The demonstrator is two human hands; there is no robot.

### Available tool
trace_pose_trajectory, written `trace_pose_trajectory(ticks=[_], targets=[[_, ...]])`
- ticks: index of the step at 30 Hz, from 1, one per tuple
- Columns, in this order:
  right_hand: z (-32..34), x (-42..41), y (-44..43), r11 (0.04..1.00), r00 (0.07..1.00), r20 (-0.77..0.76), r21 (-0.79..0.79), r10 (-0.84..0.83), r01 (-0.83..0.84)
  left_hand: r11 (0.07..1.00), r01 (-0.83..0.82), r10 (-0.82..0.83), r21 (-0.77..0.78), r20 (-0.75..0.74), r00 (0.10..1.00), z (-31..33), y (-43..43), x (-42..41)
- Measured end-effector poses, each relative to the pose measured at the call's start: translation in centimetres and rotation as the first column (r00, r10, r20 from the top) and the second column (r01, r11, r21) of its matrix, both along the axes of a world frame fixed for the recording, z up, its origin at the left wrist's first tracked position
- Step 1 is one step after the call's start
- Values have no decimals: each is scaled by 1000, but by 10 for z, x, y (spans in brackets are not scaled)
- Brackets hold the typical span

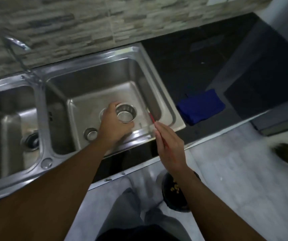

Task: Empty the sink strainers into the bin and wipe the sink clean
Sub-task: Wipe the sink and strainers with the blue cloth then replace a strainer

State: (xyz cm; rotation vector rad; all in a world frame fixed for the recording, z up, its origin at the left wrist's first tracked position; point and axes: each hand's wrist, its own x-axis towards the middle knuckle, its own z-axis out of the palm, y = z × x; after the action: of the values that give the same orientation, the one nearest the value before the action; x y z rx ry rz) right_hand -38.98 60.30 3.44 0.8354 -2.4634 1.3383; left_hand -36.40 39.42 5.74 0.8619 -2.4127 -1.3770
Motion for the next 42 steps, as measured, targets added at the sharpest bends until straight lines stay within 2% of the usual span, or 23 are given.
trace_pose_trajectory(ticks=[3, 5, 8, 14, 23, 35, 42], targets=[[-7, -23, -39, 975, 985, 155, 197, 68, -99, 999, -44, 44, -7, 94, 995, -26, -37, 7], [-14, -36, -57, 945, 978, 192, 296, 86, -141, 998, -60, 57, 13, 145, 988, -45, -55, 10], [-27, -49, -70, 924, 970, 234, 356, 60, -143, 997, -48, 34, 59, 209, 977, -73, -69, 8], [-39, -52, -74, 894, 979, 202, 435, 20, -108, 989, -19, -28, 145, 313, 949, -120, -75, -7], [-48, -52, -72, 877, 985, 173, 476, -23, -63, 980, 23, -107, 197, 428, 897, -161, -74, -34], [-53, -53, -72, 892, 989, 151, 446, -2, -66, 983, 9, -90, 182, 443, 892, -185, -73, -43], [-53, -54, -71, 893, 988, 151, 440, 27, -92, 966, -97, -32, 240, 481, 876, -179, -75, -41]])
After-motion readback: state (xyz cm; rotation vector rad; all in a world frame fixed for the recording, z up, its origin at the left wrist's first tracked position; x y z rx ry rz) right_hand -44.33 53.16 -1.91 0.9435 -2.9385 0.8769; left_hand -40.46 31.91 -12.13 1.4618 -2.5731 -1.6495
